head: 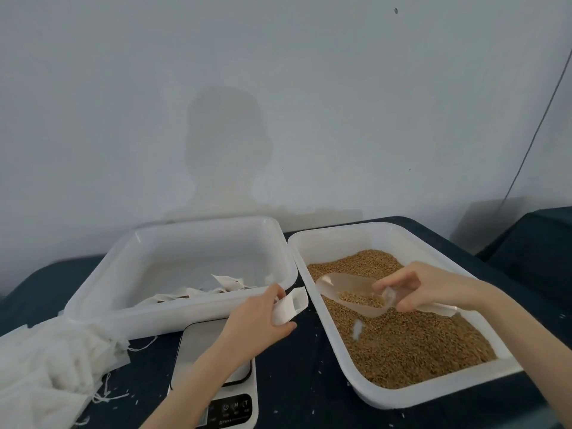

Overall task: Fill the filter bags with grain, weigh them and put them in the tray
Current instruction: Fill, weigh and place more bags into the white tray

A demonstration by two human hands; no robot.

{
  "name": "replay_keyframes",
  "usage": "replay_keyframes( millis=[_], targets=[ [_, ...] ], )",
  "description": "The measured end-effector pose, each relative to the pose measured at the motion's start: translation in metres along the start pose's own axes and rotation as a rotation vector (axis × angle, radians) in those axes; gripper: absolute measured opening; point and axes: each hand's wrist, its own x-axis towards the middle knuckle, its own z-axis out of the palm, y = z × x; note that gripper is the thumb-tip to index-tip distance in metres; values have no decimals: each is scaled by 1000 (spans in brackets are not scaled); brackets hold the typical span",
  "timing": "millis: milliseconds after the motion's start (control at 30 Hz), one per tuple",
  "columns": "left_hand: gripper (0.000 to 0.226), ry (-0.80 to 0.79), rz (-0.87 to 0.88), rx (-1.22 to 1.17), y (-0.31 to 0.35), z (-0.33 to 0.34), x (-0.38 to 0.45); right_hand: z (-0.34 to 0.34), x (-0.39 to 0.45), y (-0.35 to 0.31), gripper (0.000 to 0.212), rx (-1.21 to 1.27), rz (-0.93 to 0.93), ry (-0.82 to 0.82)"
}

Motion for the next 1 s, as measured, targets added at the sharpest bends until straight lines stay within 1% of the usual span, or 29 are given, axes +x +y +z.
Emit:
replay_keyframes(
  millis=[100, 233, 367, 633, 733, 800, 900, 1000],
  targets=[
    [37, 81, 14, 109, 2, -1, -2, 5, 4, -17, 48, -47, -33, -47],
    [37, 202, 74, 213, 4, -4, -2, 11, 10, -31, 47, -75, -47, -52],
    [33, 238, 96, 299, 5, -8, -1, 15, 15, -37, 46, -112, -25, -38],
    [31, 252, 129, 408, 0, -9, -2, 17, 18, -43, 40, -210, -3, -41],
    [32, 247, 165, 439, 3, -7, -4, 21, 20, -46, 43, -241, -24, -59],
    [38, 212, 194, 426, 5, -6, -4, 24, 22, -49, 44, -236, -41, -86],
    [54, 131, 210, 347, 8, -6, -2, 28, 23, -56, 45, -212, -41, -116],
    [64, 90, 229, 359, 12, -7, 1, 29, 23, -62, 46, -230, -45, -106]
  ],
)
